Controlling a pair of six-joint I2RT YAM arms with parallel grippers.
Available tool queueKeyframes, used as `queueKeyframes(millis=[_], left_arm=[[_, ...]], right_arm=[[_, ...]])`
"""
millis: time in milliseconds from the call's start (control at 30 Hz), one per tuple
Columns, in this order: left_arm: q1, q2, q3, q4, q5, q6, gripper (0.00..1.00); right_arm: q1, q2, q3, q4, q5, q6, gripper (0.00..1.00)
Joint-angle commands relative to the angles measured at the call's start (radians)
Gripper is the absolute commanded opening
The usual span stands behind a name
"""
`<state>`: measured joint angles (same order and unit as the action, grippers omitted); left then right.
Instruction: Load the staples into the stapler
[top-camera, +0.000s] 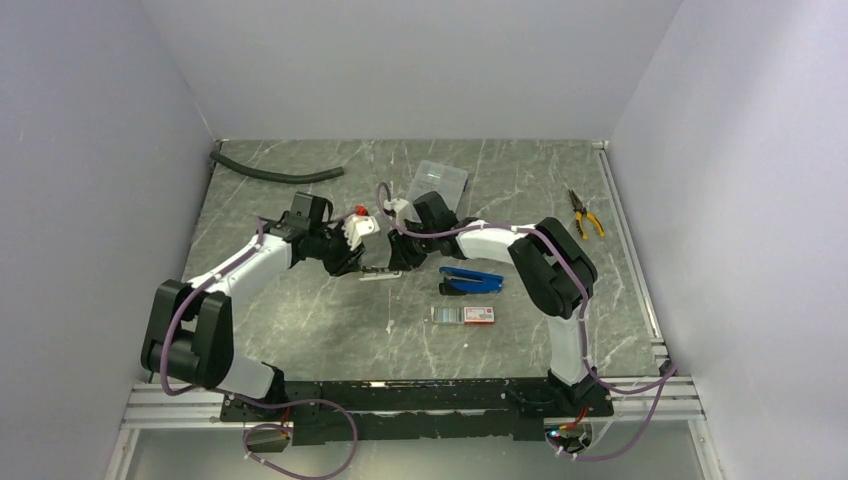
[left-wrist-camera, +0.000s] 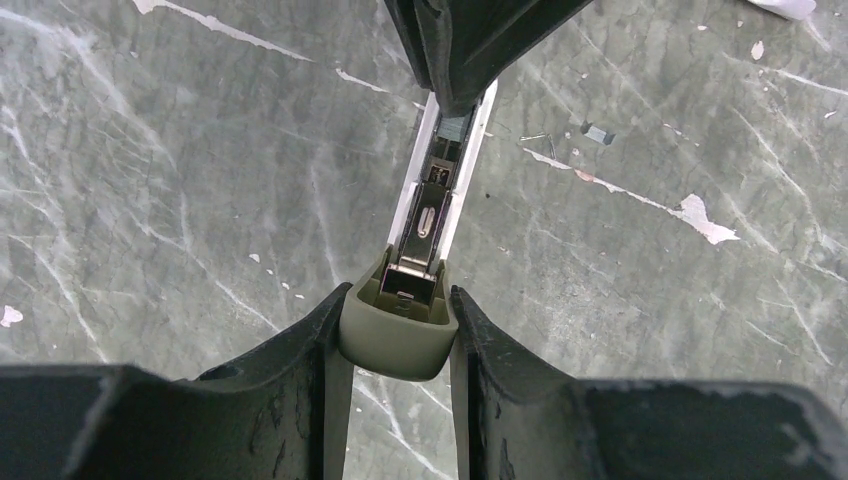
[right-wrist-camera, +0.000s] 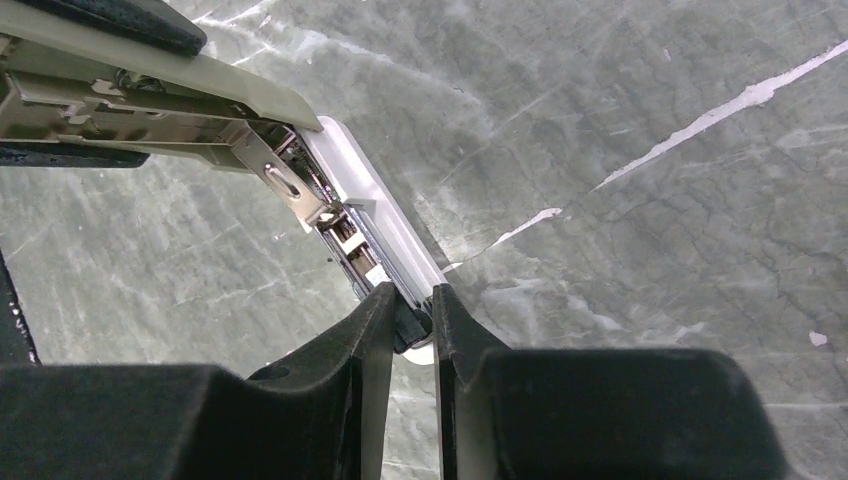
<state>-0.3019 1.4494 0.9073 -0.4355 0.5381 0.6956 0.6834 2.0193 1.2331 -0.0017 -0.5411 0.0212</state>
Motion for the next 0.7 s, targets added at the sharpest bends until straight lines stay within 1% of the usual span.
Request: queueKeyframes(millis=[0, 200, 400, 667], left_arm=[[0.035, -0.053, -0.050, 0.076, 0.072, 0.036, 0.03], [0.102, -0.083, -0.119, 0.149, 0.160, 0.073, 0.03], [0.144, -0.083, -0.193, 0.200, 0.250, 0.133, 0.03], [0.202, -0.045, -0.258, 0.255, 0.329, 0.192, 0.09]], right_arm=[[0.015, 0.007, -0.030, -0.042, 0.084, -0.052, 0.22], [0.021, 0.009, -0.043, -0.027, 0.097, -0.055, 0.22], [0.024, 0.015, -0.054, -0.010, 0.098, -0.051, 0.22], [0.024, 0.029, -0.069, -0.002, 0.083, -0.052, 0.22]])
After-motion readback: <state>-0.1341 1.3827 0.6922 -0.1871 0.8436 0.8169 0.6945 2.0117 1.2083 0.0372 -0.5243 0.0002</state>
